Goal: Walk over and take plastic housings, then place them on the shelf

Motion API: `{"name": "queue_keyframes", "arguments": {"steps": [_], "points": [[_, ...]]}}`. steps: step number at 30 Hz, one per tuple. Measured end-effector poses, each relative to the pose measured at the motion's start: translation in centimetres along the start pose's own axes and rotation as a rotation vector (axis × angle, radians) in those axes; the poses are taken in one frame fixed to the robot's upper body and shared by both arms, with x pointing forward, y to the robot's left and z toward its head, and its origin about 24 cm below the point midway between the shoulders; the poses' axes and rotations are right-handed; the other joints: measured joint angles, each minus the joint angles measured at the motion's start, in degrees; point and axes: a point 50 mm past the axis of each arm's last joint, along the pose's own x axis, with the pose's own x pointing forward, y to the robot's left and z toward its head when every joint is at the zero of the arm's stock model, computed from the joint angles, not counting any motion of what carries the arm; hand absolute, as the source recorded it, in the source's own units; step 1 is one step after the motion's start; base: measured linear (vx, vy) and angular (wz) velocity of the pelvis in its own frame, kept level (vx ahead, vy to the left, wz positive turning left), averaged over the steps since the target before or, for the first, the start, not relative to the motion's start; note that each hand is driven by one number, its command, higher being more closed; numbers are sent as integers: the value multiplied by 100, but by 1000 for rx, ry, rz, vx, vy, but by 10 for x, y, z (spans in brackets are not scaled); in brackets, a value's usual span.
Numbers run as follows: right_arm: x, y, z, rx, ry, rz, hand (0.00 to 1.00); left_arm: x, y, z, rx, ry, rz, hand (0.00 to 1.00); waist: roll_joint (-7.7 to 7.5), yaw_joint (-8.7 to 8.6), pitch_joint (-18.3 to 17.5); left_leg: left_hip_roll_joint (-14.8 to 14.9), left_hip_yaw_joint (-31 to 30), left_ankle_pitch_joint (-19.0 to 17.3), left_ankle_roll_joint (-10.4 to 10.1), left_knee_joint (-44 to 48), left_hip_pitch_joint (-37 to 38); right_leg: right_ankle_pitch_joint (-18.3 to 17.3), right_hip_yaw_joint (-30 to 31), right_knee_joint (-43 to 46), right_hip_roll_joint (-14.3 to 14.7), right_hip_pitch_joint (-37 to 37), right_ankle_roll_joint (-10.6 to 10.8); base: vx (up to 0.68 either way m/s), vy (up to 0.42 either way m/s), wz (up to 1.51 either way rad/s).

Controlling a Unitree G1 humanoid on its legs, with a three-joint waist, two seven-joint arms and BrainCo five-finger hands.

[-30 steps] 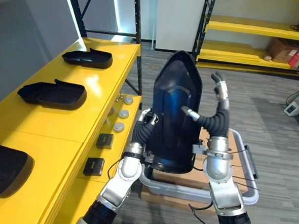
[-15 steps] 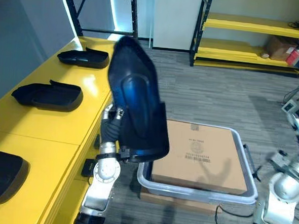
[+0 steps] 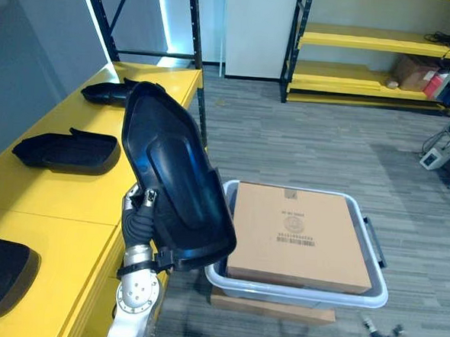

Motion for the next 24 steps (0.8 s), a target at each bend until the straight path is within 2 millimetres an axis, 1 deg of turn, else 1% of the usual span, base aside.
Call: {"name": "queue_keyframes", "arguments": {"steps": [2,4,6,7,8,9,10,11,12,13,14,15,16,17,18,19,20,21,22,24], "points": [[0,2,-5,-8,24,12,0,0,-1,0,-8,3,2,100,-17,13,9,-45,-152,-9,-13,24,-1,-96,-172,95,-64,61,10,47,-14,47],[-1,7,-10,-24,44,38,0,-2,0,-1,-10,9,5,100,-88,48,52,-119,-368,-42,-25,126,-21,-236,-378,253,-156,129,32,38,-11,66],[-1,15,-15,-55,69,72,0,-3,0,1,-15,6,3,100,-184,119,84,-296,-834,-92,-90,430,-258,-472,-824,583,-335,127,71,25,-21,107],[-1,16,-16,-59,70,77,0,-3,-1,2,-19,3,0,100,-195,145,97,-351,-969,-99,-103,538,-361,-524,-979,648,-376,125,72,12,-21,141],[-1,21,-16,-70,74,93,0,-4,-2,5,-28,-10,-4,100,-201,180,139,-433,-1147,-163,-162,729,-597,-589,-1316,741,-473,122,67,-20,-6,164],[0,27,-16,-78,77,107,0,-3,-3,10,-37,-30,-3,100,-176,183,188,-252,-616,-424,-44,925,-906,-598,-1728,801,-549,136,63,-41,-4,170],[1,30,-13,-77,68,116,0,-3,-3,13,-42,-40,-3,100,-151,183,217,-112,-213,-464,-61,1014,-1023,-597,-1902,815,-570,159,62,-50,28,173],[2,26,-16,-84,92,77,0,-3,-4,16,-53,-60,-6,100,-153,183,319,225,644,-468,-48,1237,-1236,-597,-2190,828,-613,231,56,-34,57,140],[2,22,-18,-105,104,67,0,-3,-5,18,-67,-67,-1,100,-7,227,326,532,1421,-493,-5,1406,-1325,-602,-2413,862,-621,303,50,-9,60,148],[3,14,-17,-122,101,35,0,-4,-7,18,-79,-65,5,100,48,212,348,846,2318,-534,164,1500,-1284,-599,-2703,950,-643,407,48,20,45,115],[3,10,-19,-131,107,26,0,-4,-8,18,-89,-66,4,100,32,170,345,916,2661,-578,368,1515,-1245,-587,-2824,960,-697,467,33,70,54,144],[1,8,-23,-152,126,20,0,-3,-12,20,-112,-76,-17,100,-41,50,333,1024,3355,-732,610,1587,-1120,-554,-3083,944,-842,593,11,106,120,118],[1,6,-24,-158,133,12,0,-2,-16,22,-120,-88,-33,100,-74,17,333,1074,3565,-751,673,1716,-1130,-555,-3138,945,-896,642,11,112,127,126],[4,-3,-21,-175,126,-20,0,-1,-24,27,-143,-109,-68,100,67,1,311,1227,3705,-648,776,1918,-1302,-557,-3376,1073,-874,635,11,65,101,78],[5,-8,-19,-183,120,-35,0,0,-29,29,-165,-120,-81,100,126,-22,342,1218,3607,-424,848,1922,-1345,-570,-3441,1210,-892,607,15,-19,23,105],[7,-11,-20,-192,135,-46,0,4,-37,33,-188,-150,-112,100,142,-208,352,1043,3288,-78,544,1444,-1316,-910,-3369,799,-613,548,42,-52,-10,90],[7,-9,-21,-192,144,-44,0,7,-39,33,-193,-160,-122,100,76,-294,319,880,3264,15,523,1153,-1287,-810,-3391,372,-433,558,-28,-37,-38,144],[6,-10,-25,-191,162,-54,0,15,-47,32,-201,-165,-154,100,7,-495,282,644,3196,146,428,842,-1202,-400,-3490,-106,-331,760,82,42,8,117],[7,-16,-23,-183,153,-83,0,16,-54,33,-223,-165,-177,100,109,-490,338,638,3186,510,346,622,-1151,-349,-3651,-76,-340,784,111,40,70,94],[8,-18,-24,-185,155,-92,0,13,-58,31,-229,-152,-194,100,119,-491,337,472,3191,674,354,250,-969,-343,-3655,15,-446,788,119,4,121,11]]}}
